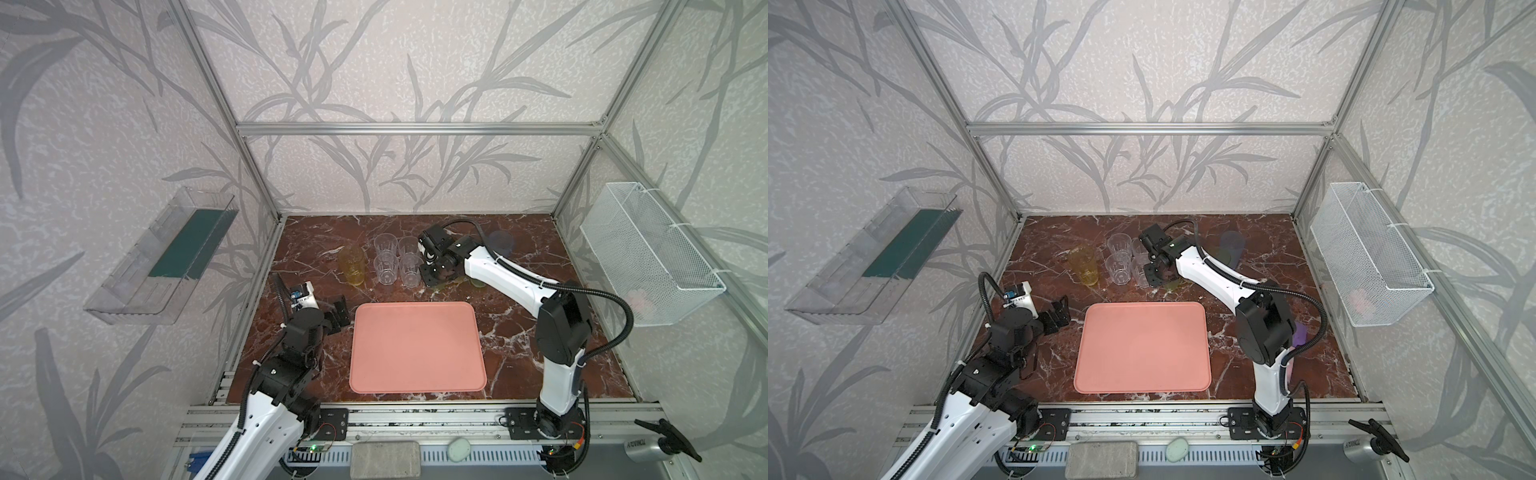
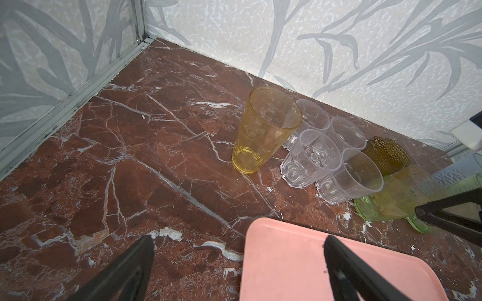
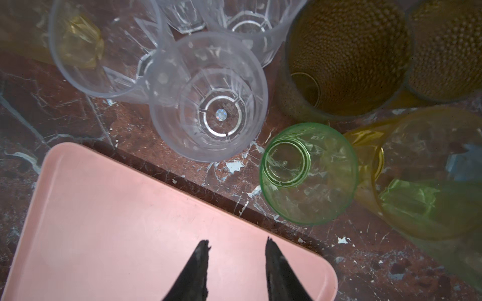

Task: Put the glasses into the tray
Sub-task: 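Lower the right gripper over the small green glass and grasp its rim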

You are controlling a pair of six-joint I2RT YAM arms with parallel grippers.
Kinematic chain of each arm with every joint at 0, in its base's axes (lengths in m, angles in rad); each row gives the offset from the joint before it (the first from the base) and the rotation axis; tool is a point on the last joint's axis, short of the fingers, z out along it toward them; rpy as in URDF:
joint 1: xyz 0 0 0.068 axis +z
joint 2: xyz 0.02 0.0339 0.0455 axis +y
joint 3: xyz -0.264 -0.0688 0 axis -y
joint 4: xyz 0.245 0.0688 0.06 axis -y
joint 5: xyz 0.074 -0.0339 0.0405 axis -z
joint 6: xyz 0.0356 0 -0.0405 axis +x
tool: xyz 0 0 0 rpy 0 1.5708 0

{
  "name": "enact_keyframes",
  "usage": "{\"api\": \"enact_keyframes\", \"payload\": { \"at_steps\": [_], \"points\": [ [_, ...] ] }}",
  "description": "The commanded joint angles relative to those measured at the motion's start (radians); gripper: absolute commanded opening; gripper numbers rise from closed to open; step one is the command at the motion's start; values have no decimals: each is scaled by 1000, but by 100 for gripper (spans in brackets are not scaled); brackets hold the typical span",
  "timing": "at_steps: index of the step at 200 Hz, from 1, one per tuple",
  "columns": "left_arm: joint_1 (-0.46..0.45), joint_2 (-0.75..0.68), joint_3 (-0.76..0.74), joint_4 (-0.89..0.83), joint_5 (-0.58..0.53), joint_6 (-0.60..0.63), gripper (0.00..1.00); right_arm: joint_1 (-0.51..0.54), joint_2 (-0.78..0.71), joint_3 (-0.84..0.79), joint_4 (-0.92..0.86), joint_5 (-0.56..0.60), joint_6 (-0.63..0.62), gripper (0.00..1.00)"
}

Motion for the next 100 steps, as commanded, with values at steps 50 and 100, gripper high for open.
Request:
{"api": "enact_keyframes", "payload": {
  "at_steps": [50, 100],
  "points": [
    [-4, 46, 11, 4, 12, 8, 99, -12, 72, 46, -38, 39, -30, 27],
    [-4, 57, 16, 1, 15, 11, 99, -12, 110, 89, -52, 91, -52, 27]
  ]
}}
